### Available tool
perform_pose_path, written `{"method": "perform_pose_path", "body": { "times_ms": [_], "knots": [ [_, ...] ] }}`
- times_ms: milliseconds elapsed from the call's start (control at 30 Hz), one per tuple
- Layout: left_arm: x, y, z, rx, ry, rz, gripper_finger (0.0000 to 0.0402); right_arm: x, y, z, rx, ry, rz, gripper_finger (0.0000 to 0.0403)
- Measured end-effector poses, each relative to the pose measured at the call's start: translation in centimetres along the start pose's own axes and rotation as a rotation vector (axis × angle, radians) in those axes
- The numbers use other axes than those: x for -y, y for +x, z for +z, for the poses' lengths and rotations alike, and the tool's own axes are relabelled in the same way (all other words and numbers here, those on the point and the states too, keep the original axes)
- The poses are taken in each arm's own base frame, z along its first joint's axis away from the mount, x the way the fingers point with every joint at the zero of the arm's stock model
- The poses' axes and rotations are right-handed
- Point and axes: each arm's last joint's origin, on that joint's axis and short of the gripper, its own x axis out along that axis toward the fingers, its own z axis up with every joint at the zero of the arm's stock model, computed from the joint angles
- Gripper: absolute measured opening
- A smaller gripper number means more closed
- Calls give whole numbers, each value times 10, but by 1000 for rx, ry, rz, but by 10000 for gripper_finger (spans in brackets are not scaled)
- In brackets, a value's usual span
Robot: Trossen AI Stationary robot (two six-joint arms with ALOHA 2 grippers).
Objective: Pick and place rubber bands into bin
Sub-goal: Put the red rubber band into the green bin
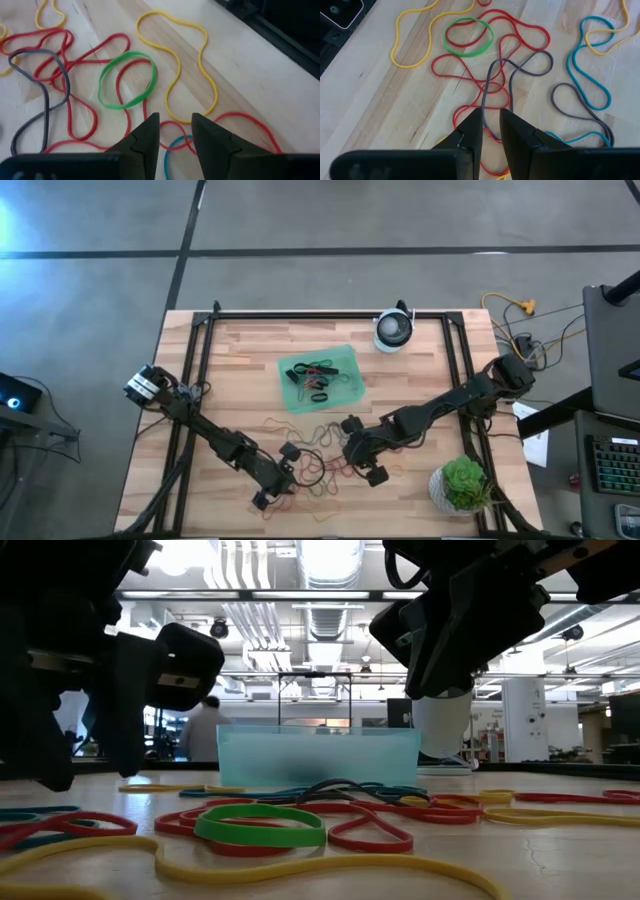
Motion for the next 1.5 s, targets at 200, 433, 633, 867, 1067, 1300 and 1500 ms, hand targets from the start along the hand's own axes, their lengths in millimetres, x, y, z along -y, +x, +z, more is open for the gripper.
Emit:
{"method": "perform_pose_path", "body": {
  "times_ms": [200, 433, 633, 867, 1067, 1300, 1500],
  "knots": [
    [0, 0, 1, 10, -65, -1, 99, 0, 0, 0, 0, 0, 0, 59],
    [2, -1, -3, -34, -86, -28, 99, 0, 0, 0, -1, 1, 0, 59],
    [2, 4, -6, -46, -56, -31, 99, 0, 0, 0, 0, 0, 1, 59],
    [3, 9, -11, -60, -56, -51, 97, 0, 0, 0, 1, 1, 0, 59],
    [3, 11, -12, -64, -55, -50, 97, 0, 0, 0, 4, 1, 0, 59],
    [3, 11, -13, -67, -3, -41, 54, 0, 1, -2, 2, 1, 0, 59],
    [3, 11, -13, -69, 9, -38, 6, 0, 2, -5, -4, 1, 0, 59]
  ]
}}
